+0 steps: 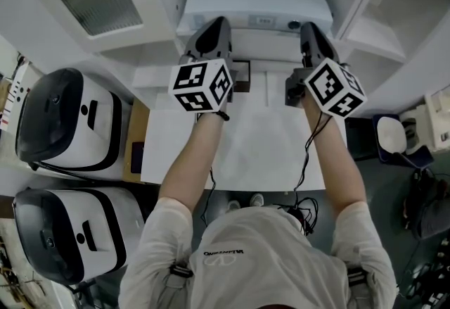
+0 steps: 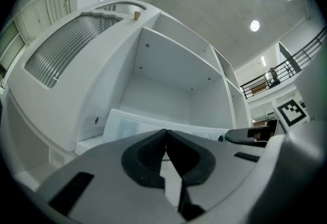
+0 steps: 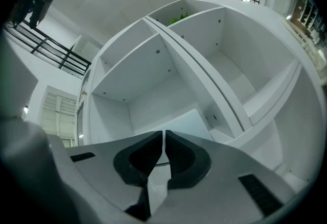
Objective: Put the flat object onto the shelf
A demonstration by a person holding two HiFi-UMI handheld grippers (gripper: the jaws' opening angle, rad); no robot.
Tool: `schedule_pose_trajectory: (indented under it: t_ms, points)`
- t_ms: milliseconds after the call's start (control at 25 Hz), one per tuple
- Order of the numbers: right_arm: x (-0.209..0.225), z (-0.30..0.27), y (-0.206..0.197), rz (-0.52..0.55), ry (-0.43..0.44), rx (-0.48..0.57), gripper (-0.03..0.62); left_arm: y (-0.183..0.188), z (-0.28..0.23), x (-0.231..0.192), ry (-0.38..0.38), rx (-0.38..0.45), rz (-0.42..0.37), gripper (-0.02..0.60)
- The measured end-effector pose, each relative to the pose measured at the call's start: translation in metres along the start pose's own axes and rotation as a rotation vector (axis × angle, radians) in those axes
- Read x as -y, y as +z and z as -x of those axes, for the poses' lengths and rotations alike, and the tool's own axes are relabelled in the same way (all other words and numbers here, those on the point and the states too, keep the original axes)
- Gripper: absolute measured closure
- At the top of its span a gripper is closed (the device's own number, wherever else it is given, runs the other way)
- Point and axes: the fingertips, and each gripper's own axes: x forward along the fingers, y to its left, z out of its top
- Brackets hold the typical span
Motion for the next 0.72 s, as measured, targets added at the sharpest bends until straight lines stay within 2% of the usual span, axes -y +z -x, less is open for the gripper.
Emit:
schedule_pose_trajectory:
  t_ms: [200, 360, 480, 560, 720]
  points:
    - [0.001, 0.018, -0.001, -0.015, 0.0, 0.001, 0.573, 0.008, 0.016, 0.007, -0.043, 0.051, -0.012, 0.577]
    - [0.002, 0.063, -0.003, 0.024, 0.019, 0.024, 0.583, 0.02, 0.054, 0.029, -0.135, 0.108, -0.108, 0.577]
    - [0.006, 0.105, -0.007, 0.079, 0.012, 0.037, 0.583, 0.02, 0.098, 0.04, -0.166, 0.137, -0.173, 0.577]
    - [0.01, 0.133, -0.008, 0.119, 0.005, 0.044, 0.583, 0.011, 0.128, 0.041, -0.165, 0.135, -0.18, 0.577]
    - [0.024, 0.18, -0.014, 0.185, -0.034, 0.033, 0.583, -0.015, 0.177, 0.019, -0.09, 0.116, -0.105, 0.577]
